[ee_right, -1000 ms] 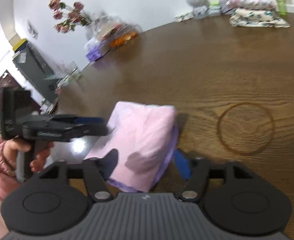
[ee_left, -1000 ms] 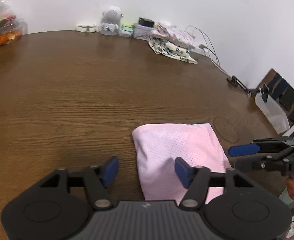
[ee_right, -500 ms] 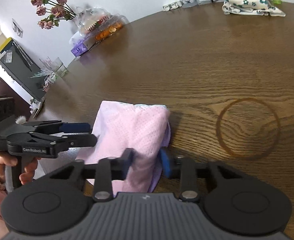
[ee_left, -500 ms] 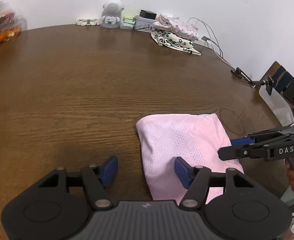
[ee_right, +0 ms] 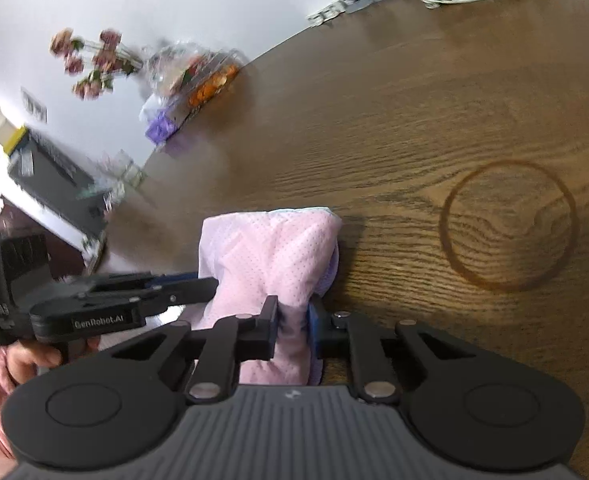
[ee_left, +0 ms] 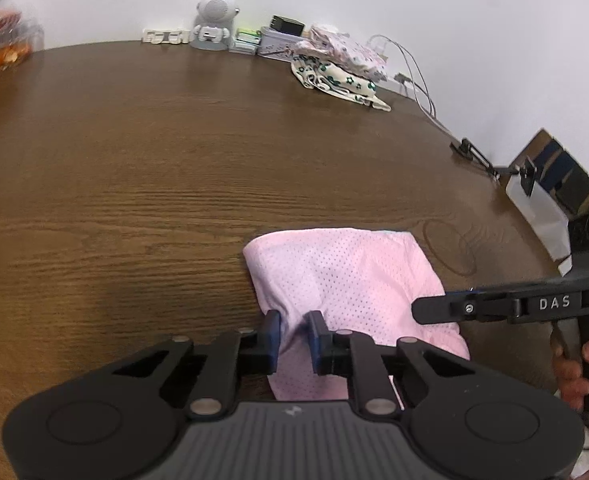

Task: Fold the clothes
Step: 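Pinch the folded pink bundle with both grippers and lift it, then carry the bundle to the clothes stack and lower it on top, then open both grippers and withdraw from the clothes stack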

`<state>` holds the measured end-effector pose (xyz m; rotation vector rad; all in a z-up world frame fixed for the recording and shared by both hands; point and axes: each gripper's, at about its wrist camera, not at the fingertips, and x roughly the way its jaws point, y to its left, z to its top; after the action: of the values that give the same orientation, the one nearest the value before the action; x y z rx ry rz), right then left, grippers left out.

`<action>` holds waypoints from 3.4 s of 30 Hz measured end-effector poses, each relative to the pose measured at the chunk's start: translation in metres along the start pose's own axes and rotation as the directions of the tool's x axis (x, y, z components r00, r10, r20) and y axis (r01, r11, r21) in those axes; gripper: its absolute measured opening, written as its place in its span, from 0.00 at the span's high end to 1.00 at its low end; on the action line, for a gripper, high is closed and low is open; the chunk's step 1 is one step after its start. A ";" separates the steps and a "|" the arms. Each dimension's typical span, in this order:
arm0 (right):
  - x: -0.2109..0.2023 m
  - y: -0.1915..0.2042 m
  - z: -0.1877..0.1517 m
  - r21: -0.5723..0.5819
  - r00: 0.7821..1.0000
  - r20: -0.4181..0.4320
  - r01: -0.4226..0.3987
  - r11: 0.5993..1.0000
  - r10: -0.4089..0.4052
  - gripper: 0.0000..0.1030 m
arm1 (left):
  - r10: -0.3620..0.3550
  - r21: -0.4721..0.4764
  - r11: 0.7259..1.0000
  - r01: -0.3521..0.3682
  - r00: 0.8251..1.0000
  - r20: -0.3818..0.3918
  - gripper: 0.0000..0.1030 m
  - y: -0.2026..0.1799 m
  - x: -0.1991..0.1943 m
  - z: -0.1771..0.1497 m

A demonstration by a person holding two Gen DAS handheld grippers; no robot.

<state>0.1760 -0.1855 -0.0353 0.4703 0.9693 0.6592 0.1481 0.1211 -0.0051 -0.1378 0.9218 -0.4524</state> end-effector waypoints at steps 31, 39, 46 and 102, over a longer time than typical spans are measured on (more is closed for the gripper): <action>-0.101 0.037 0.082 -0.178 0.950 0.309 0.021 0.984 0.036 0.88 | -0.151 0.070 0.988 0.135 0.928 0.341 0.97 -0.063 -0.041 0.104; -0.155 0.037 0.205 -0.208 0.903 0.428 0.114 0.971 -0.014 0.88 | -0.166 0.144 0.983 0.115 0.890 0.425 0.97 -0.121 -0.020 0.242; -0.143 -0.020 0.305 -0.147 0.867 0.498 0.110 0.983 -0.022 0.88 | -0.152 0.113 0.987 0.115 0.902 0.403 0.97 -0.137 0.058 0.338; -0.041 -0.111 0.213 -0.211 0.765 0.626 0.351 0.912 -0.150 0.00 | 0.039 0.044 0.996 -0.078 0.823 0.566 0.00 -0.078 0.125 0.208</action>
<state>0.3776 -0.3094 0.0241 0.2223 0.2950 0.3630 0.3535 -0.0187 0.0524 -0.1711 0.3207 -0.3529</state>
